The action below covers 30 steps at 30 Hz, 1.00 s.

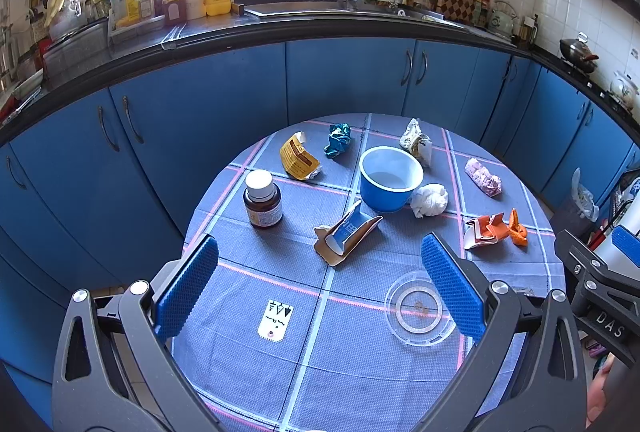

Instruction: Collect trash

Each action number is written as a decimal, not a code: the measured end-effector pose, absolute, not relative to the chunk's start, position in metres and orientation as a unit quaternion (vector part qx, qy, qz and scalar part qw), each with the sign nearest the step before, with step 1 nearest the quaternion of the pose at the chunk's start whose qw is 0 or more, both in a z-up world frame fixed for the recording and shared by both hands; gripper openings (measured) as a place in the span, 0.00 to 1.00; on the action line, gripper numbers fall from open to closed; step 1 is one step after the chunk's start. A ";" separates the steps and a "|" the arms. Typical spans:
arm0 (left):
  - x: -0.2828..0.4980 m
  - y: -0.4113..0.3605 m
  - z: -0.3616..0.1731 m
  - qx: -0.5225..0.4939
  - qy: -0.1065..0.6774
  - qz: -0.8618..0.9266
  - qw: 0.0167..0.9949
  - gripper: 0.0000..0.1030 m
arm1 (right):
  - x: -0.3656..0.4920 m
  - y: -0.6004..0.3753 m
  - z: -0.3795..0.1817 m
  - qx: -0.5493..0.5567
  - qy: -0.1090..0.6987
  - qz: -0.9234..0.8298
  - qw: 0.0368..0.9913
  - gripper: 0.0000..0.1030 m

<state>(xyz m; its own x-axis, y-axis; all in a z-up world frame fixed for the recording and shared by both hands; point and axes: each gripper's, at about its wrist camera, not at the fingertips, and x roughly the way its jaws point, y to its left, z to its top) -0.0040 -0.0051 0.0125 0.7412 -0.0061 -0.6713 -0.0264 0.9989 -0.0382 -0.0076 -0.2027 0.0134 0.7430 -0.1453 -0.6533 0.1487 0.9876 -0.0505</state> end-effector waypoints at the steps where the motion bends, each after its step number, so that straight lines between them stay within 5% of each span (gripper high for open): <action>1: -0.004 -0.005 0.012 -0.023 0.360 0.005 0.933 0.97 | -0.008 -0.203 0.014 0.002 0.350 -0.079 0.934 0.93; 30: -0.003 -0.009 -0.002 -0.016 0.367 0.001 0.930 0.97 | -0.006 -0.213 0.004 0.009 0.360 -0.080 0.929 0.93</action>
<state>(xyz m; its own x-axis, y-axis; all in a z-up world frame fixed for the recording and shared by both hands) -0.0034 -0.0089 -0.0024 0.7300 -0.0091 -0.6834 -0.0142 0.9995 -0.0285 -0.0061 -0.2134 0.0041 0.7272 -0.1431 -0.6714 0.1557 0.9869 -0.0416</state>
